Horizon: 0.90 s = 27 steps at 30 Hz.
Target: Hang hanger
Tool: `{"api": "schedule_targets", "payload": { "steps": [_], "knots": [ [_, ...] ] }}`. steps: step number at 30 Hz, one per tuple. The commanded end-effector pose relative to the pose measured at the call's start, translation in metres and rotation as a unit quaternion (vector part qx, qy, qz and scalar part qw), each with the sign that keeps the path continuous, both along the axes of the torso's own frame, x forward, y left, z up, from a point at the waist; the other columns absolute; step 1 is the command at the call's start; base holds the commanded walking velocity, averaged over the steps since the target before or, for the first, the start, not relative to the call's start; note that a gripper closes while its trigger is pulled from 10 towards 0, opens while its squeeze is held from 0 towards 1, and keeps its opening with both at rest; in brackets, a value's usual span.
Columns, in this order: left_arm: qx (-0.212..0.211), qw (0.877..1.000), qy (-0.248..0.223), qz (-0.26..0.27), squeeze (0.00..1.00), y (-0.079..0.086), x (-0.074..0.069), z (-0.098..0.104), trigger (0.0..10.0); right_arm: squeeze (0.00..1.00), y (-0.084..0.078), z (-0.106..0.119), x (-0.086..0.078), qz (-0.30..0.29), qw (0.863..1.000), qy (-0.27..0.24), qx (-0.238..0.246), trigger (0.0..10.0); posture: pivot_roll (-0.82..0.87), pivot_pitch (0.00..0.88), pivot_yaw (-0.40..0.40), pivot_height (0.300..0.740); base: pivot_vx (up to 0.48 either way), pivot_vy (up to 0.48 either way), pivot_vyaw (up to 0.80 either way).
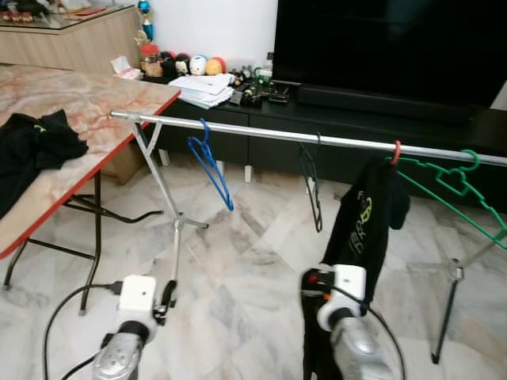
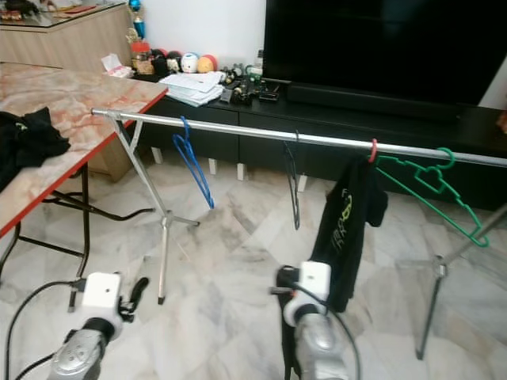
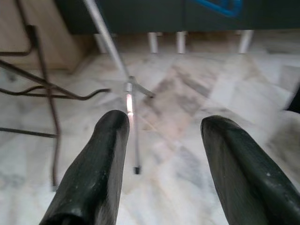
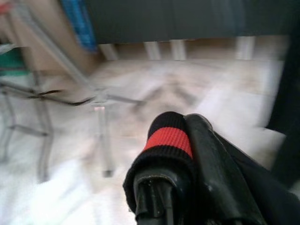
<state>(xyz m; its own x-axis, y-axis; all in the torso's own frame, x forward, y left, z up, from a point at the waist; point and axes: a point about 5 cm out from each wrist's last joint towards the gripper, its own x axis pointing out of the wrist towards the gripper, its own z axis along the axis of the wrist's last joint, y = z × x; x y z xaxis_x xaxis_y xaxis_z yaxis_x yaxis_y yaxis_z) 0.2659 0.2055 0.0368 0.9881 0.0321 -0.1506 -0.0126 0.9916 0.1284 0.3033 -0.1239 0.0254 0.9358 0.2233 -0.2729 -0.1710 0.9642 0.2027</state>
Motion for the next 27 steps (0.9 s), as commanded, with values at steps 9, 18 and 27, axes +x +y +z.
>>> {"api": "schedule_targets", "payload": {
  "steps": [9, 18, 27],
  "knots": [
    [-0.011, 1.0, -0.003, -0.005, 0.0, -0.006, 0.001, 0.001, 10.0, 0.0, -0.001, 0.005, 0.002, 0.025, 1.0, -0.016, -0.001, 10.0, 0.05, 0.0, 0.031, 0.74, 0.328, 0.0, 0.0],
    [-0.011, 1.0, -0.006, -0.003, 0.0, -0.007, 0.002, 0.002, 10.0, 0.0, 0.004, 0.003, 0.0, 0.049, 0.999, -0.013, 0.001, 10.0, 0.05, 0.0, 0.029, 0.74, 0.325, 0.0, 0.0],
    [-0.014, 1.0, -0.015, 0.005, 0.0, -0.005, 0.007, 0.007, 10.0, 0.0, 0.005, 0.005, 0.001, 0.055, 0.998, -0.011, 0.014, 10.0, 0.06, 0.0, 0.027, 0.74, 0.327, 0.0, 0.0]
  ]
}}
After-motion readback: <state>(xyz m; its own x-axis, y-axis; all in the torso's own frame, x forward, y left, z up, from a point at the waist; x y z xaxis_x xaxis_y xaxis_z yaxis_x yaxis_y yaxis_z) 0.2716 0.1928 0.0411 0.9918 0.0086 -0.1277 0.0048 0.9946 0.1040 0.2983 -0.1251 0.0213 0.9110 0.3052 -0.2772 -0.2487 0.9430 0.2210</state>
